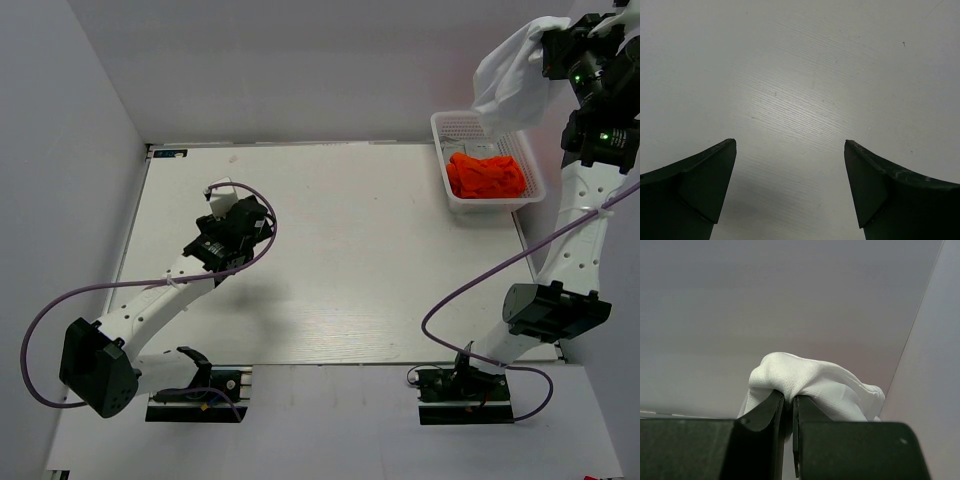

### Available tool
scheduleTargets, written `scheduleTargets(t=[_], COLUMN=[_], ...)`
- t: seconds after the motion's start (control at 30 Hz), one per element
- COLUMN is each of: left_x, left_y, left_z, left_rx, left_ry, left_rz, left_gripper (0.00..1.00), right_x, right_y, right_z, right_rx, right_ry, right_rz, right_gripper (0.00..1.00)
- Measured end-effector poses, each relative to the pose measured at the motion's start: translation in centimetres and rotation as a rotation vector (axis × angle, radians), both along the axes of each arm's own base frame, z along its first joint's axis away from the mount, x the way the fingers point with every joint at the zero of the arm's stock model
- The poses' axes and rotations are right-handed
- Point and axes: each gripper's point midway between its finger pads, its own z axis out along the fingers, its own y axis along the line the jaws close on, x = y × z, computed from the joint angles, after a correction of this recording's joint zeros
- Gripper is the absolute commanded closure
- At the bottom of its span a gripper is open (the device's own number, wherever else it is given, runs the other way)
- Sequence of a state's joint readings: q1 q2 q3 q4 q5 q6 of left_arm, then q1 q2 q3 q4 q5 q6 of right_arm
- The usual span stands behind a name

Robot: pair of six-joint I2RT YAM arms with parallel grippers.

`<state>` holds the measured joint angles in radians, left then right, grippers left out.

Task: Fold and stack the t-shirts
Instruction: Move the tshirt to the center of the board

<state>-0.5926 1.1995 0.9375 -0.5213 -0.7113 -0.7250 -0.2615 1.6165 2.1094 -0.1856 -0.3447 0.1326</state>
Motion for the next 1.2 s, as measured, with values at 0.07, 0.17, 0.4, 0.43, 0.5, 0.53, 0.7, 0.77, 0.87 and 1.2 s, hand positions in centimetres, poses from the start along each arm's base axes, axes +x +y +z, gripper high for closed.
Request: scheduleTargets(t=[0.07, 0.17, 0.4, 0.43, 0.5, 0.53, 0.7, 0.77, 0.87, 1.2], left_x=[0.0, 0.0, 0.0, 0.0, 0.0, 0.0, 0.1, 0.2, 0.1, 0.0], left_y=[-0.1, -0.1, -0.2, -0.2, -0.2, -0.3, -0.5, -0.5, -0.7, -1.4], left_z=[0.0, -0.1, -0.1, -0.1, -0.1, -0.2, -0.8, -0.9, -1.0, -1.3], left_rx=[-0.001, -0.002, -0.006, -0.006, -0.005, -0.004, 0.001, 0.000, -0.006, -0.026], left_ry=[0.001, 0.004, 0.004, 0.004, 0.005, 0.007, 0.025, 0.027, 0.032, 0.049], left_rz=[-0.003, -0.007, -0.011, -0.011, -0.011, -0.011, -0.017, -0.019, -0.027, -0.056], left_gripper=[0.01, 0.01, 0.01, 0.01, 0.01, 0.01, 0.01, 0.01, 0.01, 0.01], right_x=[0.1, 0.6, 3.1, 3.4, 3.7, 3.7, 3.3, 2.6, 0.7, -9.5], right_y=[0.0, -0.2, -0.6, -0.4, 0.4, 0.9, 6.6, 9.8, 14.8, 26.1], right_z=[-0.1, -0.6, -3.5, -4.1, -5.6, -6.2, -9.0, -10.4, -12.9, -25.5], right_rx=[0.001, 0.003, 0.019, 0.019, 0.022, 0.022, -0.002, -0.023, -0.051, -0.038], right_ry=[0.002, 0.013, 0.079, 0.093, 0.131, 0.148, 0.212, 0.240, 0.290, 0.530], right_rz=[0.000, 0.000, 0.010, 0.026, 0.066, 0.093, 0.315, 0.416, 0.564, 0.933], right_gripper=[1.00, 1.00, 1.00, 1.00, 1.00, 1.00, 1.00, 1.00, 1.00, 0.11])
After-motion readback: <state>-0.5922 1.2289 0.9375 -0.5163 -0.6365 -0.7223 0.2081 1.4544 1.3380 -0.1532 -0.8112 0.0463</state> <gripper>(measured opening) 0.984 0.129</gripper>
